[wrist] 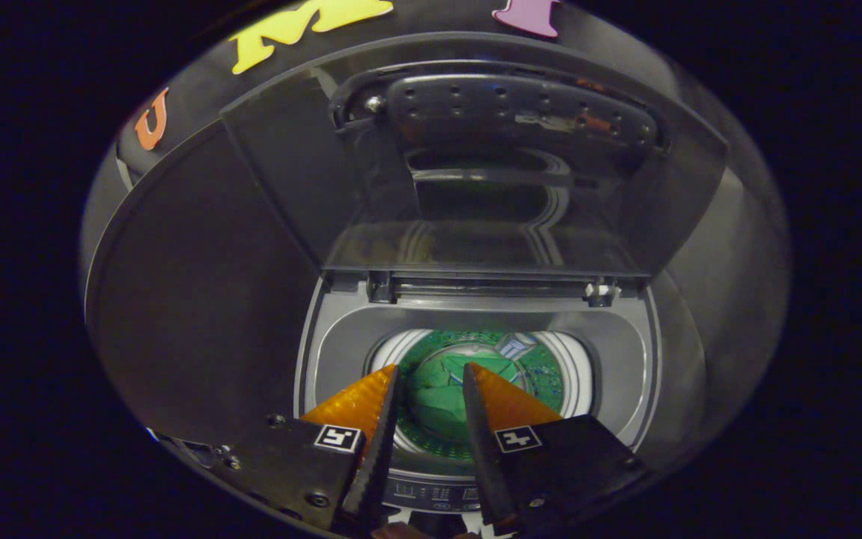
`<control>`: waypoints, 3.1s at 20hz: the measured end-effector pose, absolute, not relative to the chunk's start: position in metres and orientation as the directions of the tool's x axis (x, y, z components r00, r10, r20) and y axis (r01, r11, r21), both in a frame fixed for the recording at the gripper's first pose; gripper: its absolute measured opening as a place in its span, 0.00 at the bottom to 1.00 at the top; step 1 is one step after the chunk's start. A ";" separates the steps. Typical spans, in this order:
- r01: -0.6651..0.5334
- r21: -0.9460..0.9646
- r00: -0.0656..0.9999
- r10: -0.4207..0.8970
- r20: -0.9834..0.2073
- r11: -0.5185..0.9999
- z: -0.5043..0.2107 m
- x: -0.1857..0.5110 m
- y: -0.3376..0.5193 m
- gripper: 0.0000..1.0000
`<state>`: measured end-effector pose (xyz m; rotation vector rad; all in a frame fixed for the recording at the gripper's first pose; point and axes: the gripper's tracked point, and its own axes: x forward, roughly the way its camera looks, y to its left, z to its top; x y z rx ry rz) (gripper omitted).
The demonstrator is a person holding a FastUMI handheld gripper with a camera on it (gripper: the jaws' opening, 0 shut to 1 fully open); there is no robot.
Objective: Put the clothes into the washing machine and then close the washing machine lid.
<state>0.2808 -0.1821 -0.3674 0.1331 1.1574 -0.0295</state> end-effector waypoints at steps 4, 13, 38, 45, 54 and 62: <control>0.061 0.011 0.445 -0.017 -0.895 0.998 -0.347 0.278 -0.190 0.66; 0.064 -0.043 0.671 -0.075 -0.737 0.997 -0.245 0.291 -0.197 0.66; 0.121 0.112 0.806 -0.032 -0.591 0.986 -0.201 0.475 -0.226 0.66; 0.135 0.119 0.766 -0.028 -0.642 0.984 -0.235 0.489 -0.219 0.66; 0.124 0.065 0.761 -0.053 -0.647 0.990 -0.240 0.487 -0.218 0.81; 0.113 0.053 0.751 -0.051 -0.658 0.992 -0.241 0.485 -0.216 0.81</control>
